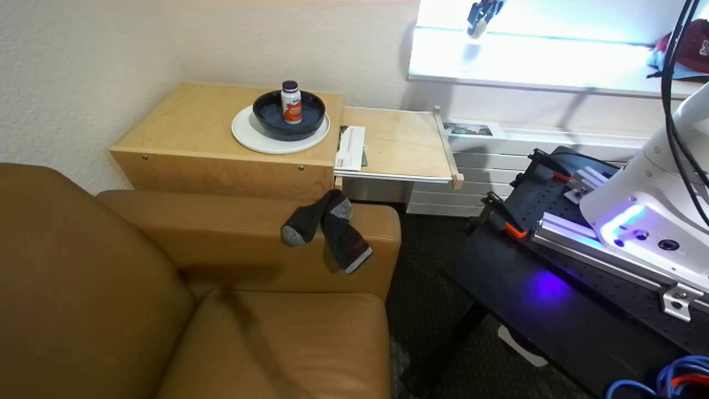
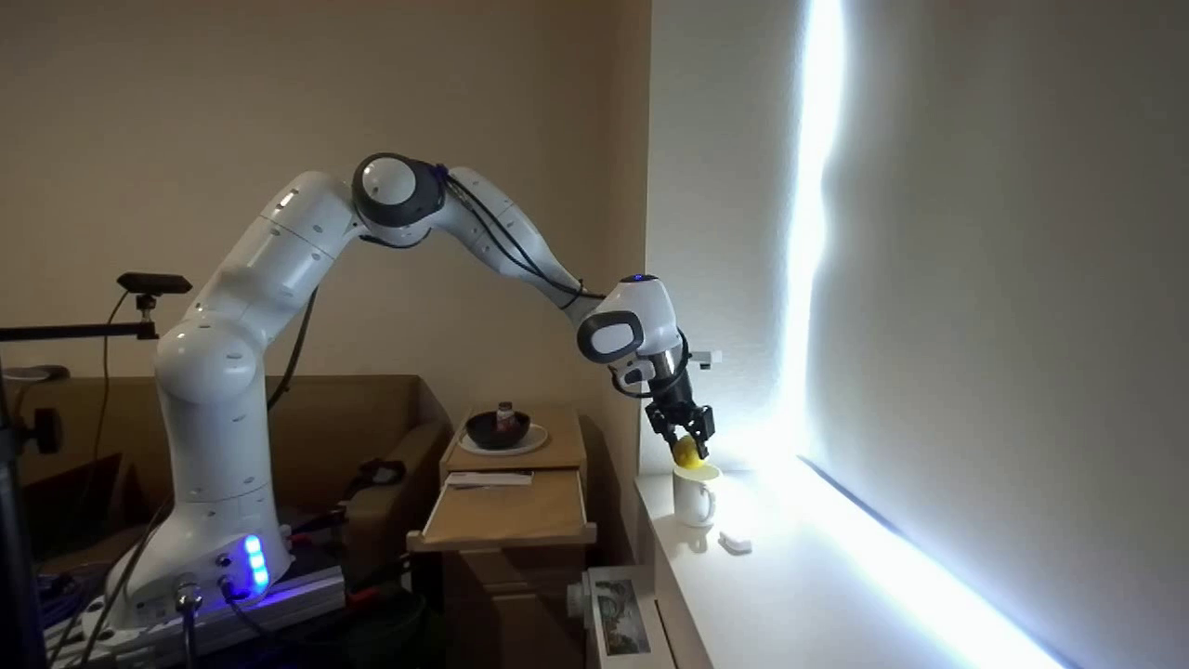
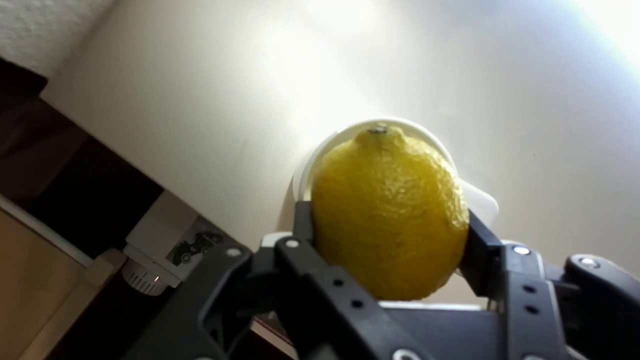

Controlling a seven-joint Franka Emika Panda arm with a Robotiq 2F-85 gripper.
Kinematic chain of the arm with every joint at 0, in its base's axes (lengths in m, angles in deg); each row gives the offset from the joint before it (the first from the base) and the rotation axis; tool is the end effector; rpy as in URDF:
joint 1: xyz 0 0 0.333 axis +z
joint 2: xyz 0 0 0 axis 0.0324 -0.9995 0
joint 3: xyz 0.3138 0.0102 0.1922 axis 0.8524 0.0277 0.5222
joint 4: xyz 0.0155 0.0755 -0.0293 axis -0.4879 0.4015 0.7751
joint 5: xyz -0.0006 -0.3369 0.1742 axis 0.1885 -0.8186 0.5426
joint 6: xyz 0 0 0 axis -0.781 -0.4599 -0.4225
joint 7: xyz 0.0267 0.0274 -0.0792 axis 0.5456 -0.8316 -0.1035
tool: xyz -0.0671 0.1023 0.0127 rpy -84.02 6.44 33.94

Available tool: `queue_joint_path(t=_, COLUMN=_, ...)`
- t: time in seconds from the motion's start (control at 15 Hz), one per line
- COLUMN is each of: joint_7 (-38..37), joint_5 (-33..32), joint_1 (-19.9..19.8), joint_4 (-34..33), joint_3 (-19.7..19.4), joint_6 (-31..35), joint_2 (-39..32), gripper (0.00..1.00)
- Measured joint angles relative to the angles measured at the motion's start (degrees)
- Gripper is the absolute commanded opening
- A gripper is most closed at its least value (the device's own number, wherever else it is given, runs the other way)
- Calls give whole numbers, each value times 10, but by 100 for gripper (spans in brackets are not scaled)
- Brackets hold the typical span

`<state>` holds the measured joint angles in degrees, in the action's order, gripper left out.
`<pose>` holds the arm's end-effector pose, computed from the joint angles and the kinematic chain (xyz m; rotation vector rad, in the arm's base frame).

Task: Place the white bottle in the black bowl on top of the night stand, place the lemon in the white mug on the window sill, close the open drawer on the nightstand

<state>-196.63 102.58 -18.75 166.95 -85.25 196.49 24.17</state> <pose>0.5862 -0.4035 0.3093 0.1578 2.8397 -0.2830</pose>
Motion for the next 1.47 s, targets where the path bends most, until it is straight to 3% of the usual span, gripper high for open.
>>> queue_joint_path(t=0.47, joint_7=-64, joint_5=1, joint_1=-10, joint_4=-18, joint_3=-1, joint_6=53, joint_2=-49, gripper=44)
queue_joint_path(t=0.53, joint_7=-69, joint_5=1, joint_1=-11, joint_4=-22, joint_3=-1, joint_6=53, joint_2=-51, gripper=75)
queue_joint_path(t=0.6, joint_7=-73, joint_5=2, joint_1=-11, joint_4=-24, joint_3=0, joint_6=53, joint_2=-53, gripper=94)
queue_joint_path(t=0.73, joint_7=-80, joint_5=4, joint_1=-11, joint_4=-26, joint_3=2, joint_6=52, joint_2=-53, gripper=100)
queue_joint_path(t=1.2, joint_7=-83, joint_5=20, joint_1=-21, joint_4=-43, joint_3=10, joint_6=46, joint_2=-50, gripper=100)
queue_joint_path(t=1.47, joint_7=-19, joint_5=52, joint_1=-65, joint_4=-46, joint_3=61, joint_6=-25, joint_2=-7, gripper=100)
